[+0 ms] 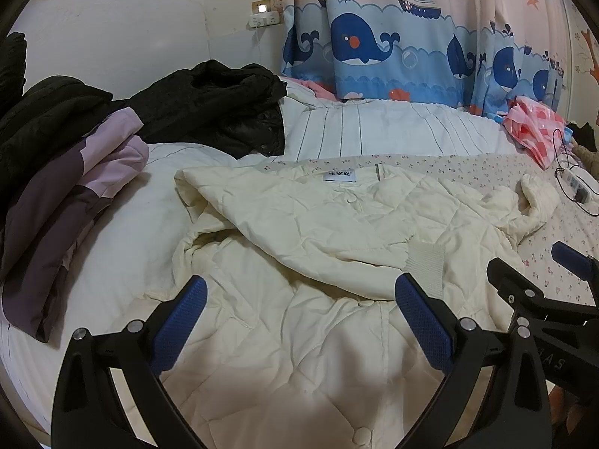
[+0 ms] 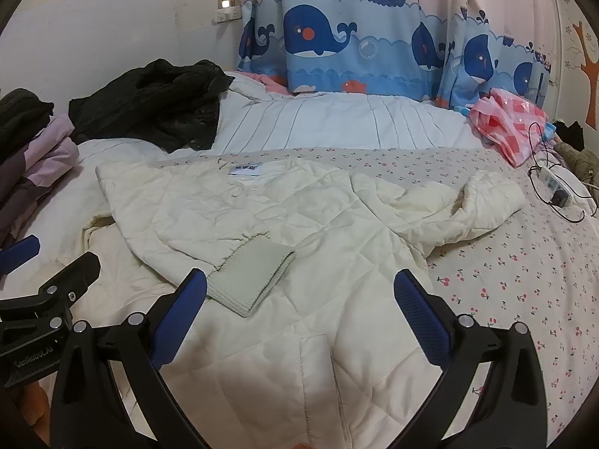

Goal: Fold large clothes

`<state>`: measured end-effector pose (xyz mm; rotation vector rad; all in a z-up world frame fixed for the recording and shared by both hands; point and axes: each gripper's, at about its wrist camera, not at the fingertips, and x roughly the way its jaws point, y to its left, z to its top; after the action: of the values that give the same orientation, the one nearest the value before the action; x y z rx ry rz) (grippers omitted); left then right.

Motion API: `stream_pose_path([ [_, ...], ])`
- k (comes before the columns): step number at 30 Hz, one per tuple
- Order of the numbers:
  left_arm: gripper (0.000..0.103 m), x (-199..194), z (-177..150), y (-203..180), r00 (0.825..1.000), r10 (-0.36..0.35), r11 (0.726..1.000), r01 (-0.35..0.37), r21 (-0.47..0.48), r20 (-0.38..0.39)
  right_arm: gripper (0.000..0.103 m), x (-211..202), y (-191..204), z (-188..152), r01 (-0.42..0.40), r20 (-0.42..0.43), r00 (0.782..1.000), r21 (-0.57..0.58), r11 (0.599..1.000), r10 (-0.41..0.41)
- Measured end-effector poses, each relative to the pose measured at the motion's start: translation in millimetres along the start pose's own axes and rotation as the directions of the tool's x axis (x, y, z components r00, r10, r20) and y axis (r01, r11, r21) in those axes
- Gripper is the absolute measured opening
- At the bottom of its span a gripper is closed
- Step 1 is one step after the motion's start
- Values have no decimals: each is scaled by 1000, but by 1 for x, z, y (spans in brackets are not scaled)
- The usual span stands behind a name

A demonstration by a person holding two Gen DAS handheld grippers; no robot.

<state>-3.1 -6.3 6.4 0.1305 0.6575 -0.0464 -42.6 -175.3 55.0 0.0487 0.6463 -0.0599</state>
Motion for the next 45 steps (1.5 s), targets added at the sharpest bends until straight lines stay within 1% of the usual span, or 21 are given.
stream_pose_path([
  [45, 97, 1, 0, 1, 1000, 0, 1000, 0, 5, 0, 97, 2, -3, 0, 9, 3, 1000, -2, 1000, -9],
])
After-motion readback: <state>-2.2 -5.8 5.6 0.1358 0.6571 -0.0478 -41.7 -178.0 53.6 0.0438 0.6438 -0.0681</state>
